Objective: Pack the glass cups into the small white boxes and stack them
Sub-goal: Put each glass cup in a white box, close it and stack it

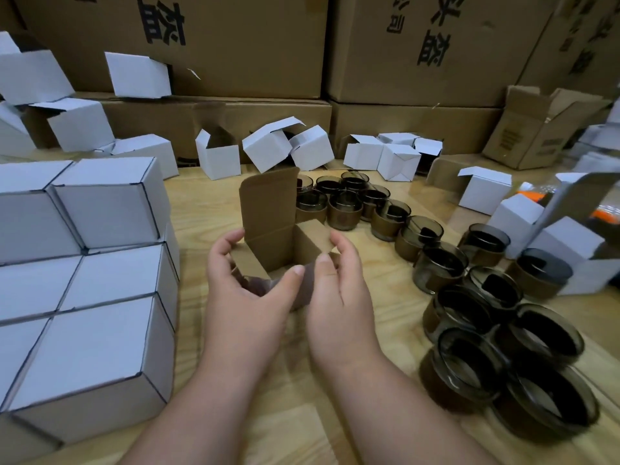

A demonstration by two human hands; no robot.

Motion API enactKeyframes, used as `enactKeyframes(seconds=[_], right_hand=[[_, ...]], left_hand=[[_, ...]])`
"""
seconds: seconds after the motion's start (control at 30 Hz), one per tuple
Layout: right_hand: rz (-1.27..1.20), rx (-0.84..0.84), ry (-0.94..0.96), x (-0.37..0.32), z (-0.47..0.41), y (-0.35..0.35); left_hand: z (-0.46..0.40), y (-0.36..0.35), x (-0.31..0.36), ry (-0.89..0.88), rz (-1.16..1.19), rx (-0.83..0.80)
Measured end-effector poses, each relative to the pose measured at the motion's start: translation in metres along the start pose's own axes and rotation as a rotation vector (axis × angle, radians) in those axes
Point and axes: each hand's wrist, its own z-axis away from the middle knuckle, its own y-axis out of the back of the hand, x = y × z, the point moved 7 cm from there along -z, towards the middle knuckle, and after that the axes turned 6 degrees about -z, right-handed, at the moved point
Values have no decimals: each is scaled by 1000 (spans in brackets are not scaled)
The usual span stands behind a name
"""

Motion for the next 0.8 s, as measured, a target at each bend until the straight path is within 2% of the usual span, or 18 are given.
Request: enactKeyframes(seconds=[0.1, 0.17, 0.27, 0.3, 0.33, 0.4, 0.47, 0.53, 0.6, 0.8], right_hand=[[209, -142, 19, -2, 29, 9], [429, -193, 132, -13, 58, 21], [624, -25, 521, -51, 100, 43], [629, 60, 580, -60, 109, 53], [640, 141, 584, -66, 114, 62], [723, 241, 469, -67, 115, 75], [820, 221, 292, -55, 111, 78], [846, 140, 190, -45, 108, 74], [837, 86, 193, -42, 108, 67], [691, 64, 334, -45, 102, 55]], left_hand=[[1, 1, 2, -41, 3, -1], [2, 0, 3, -43, 30, -7], [2, -2, 4, -29, 63, -23], [2, -2, 4, -24, 68, -26], [2, -2, 4, -21, 71, -28], [3, -2, 5, -14, 81, -31], [3, -2, 6, -13, 94, -31], [4, -1, 7, -18, 104, -29], [4, 0, 7, -15, 112, -27], [5, 0, 5, -17, 120, -15]])
